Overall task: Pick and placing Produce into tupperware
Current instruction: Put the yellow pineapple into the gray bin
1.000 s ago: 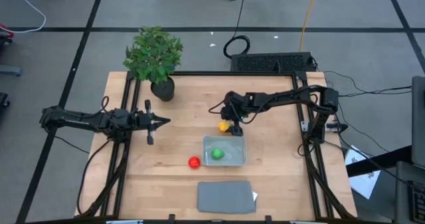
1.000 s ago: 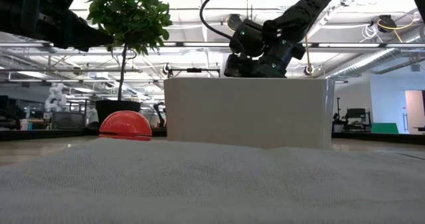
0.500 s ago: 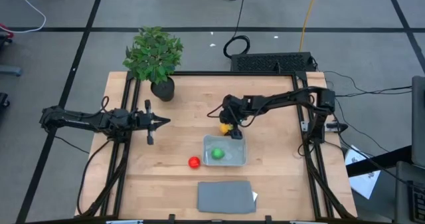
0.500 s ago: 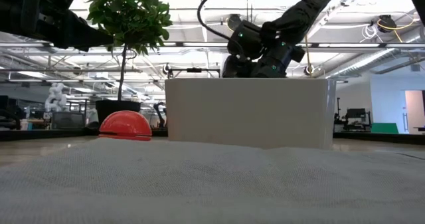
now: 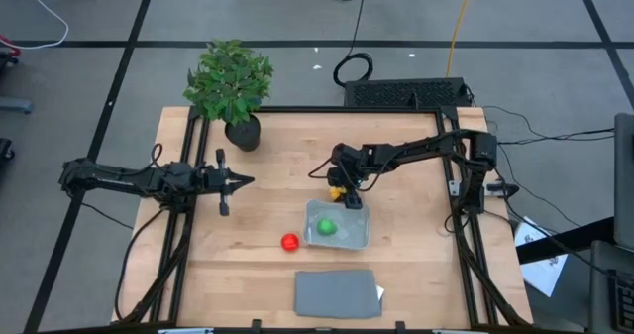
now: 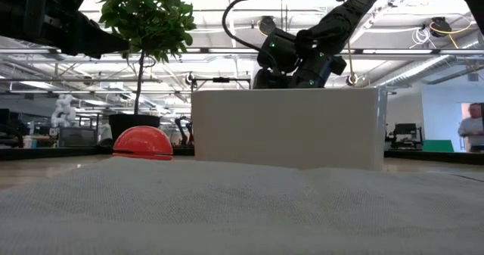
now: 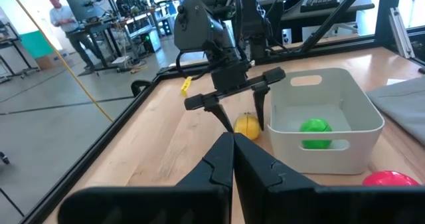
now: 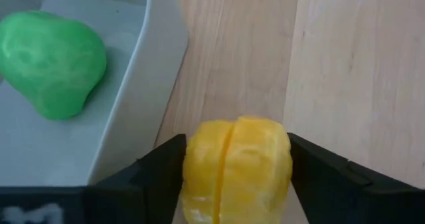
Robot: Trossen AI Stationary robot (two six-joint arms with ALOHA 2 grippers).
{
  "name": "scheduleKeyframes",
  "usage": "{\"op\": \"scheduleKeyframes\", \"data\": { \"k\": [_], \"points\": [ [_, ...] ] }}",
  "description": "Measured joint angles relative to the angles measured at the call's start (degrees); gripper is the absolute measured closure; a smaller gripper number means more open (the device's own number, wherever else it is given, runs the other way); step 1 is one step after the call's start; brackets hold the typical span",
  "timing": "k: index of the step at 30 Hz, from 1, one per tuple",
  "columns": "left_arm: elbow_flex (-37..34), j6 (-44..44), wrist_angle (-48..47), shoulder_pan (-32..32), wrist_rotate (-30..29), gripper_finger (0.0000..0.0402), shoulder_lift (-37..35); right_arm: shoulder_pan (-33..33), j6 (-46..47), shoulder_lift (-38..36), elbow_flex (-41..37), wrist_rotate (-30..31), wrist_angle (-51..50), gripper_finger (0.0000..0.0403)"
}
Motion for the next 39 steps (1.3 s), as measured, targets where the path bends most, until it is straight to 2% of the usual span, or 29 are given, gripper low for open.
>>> {"op": "scheduleKeyframes", "data": {
  "k": [5, 8, 22, 33, 39],
  "points": [
    [0.00, -0.10, -0.04, 0.00, 0.02, 0.0387, 0.00, -0.07, -0.12, -0.26, 0.02, 0.00, -0.09, 0.0215],
    [0.00, -0.14, -0.04, -0.01, 0.01, 0.0387, 0.00, -0.10, -0.33, -0.38, 0.50, 0.03, -1.04, 0.0229],
    [0.00, -0.39, -0.06, -0.01, 0.02, 0.0387, 0.00, -1.45, -1.45, -4.34, 7.61, 0.22, -9.77, 0.0226],
    [0.00, -0.39, -0.02, 0.00, 0.02, 0.0387, 0.00, -1.38, -3.35, -4.79, 18.54, 0.61, -22.05, 0.0226],
    [0.00, -0.37, -0.02, -0.01, 0.02, 0.0387, 0.00, -1.36, -2.36, -6.98, 21.09, 0.36, -23.34, 0.0226]
  ]
}}
